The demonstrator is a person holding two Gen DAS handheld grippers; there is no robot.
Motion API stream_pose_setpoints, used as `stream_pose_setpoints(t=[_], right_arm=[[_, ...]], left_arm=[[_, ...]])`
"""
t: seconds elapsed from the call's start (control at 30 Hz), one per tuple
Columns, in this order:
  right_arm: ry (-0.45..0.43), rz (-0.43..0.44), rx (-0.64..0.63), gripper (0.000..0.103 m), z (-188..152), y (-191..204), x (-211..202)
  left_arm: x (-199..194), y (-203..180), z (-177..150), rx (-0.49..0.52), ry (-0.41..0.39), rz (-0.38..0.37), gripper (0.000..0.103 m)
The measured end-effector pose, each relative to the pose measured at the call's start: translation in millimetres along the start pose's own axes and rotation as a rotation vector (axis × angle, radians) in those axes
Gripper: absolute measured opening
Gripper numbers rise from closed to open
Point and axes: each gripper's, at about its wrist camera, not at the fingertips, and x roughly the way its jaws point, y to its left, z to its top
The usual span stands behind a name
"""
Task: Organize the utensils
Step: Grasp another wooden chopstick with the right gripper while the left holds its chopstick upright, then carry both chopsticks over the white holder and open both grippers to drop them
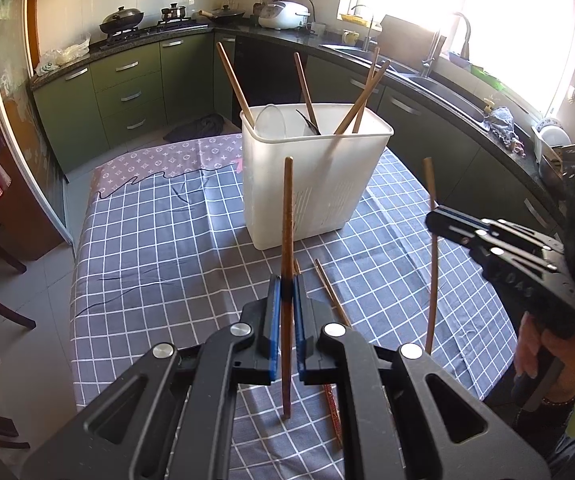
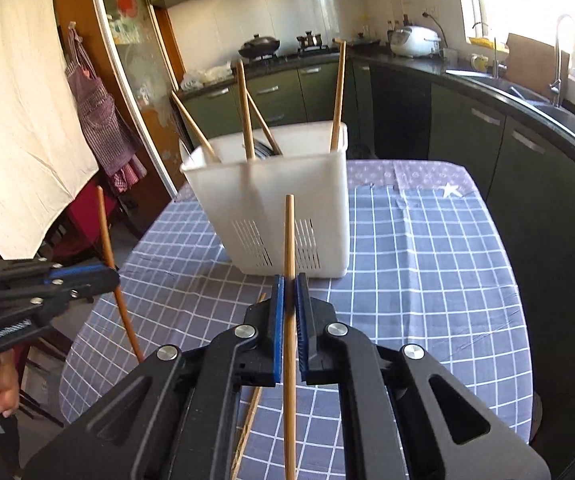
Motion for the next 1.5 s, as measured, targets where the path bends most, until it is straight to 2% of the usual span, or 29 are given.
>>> stream_pose_setpoints(t=[0.23, 0.77, 1.0, 1.27, 1.5], right_arm=[[-0.098, -0.006, -0.017, 0.007, 4.6, 5.3, -40.3], [-0.103, 0.004, -0.024, 0.007, 6.1, 10.3, -46.0], [-0.119, 0.017, -0.035, 0.007, 13.4, 11.4, -52.4], [-0.157, 0.032, -0.069, 0.007, 32.0, 21.0, -70.0], [-0.214, 0.039, -0.102, 0.007, 64.5, 29.8, -98.4]], left_arm=[[-6.4, -3.5, 1.5, 0.005, -0.018, 0.003, 0.006], [-6.0, -9.2, 11.0, 0.024, -0.027, 0.017, 0.006], [-8.0, -10.6, 16.7, 0.023, -0.026, -0.004, 0.006], [-20.4, -14.8, 29.9, 0.032, -0.048, -0.01, 0.006], [-43.2, -22.4, 52.2, 0.055, -0.074, -0.04, 0.006]])
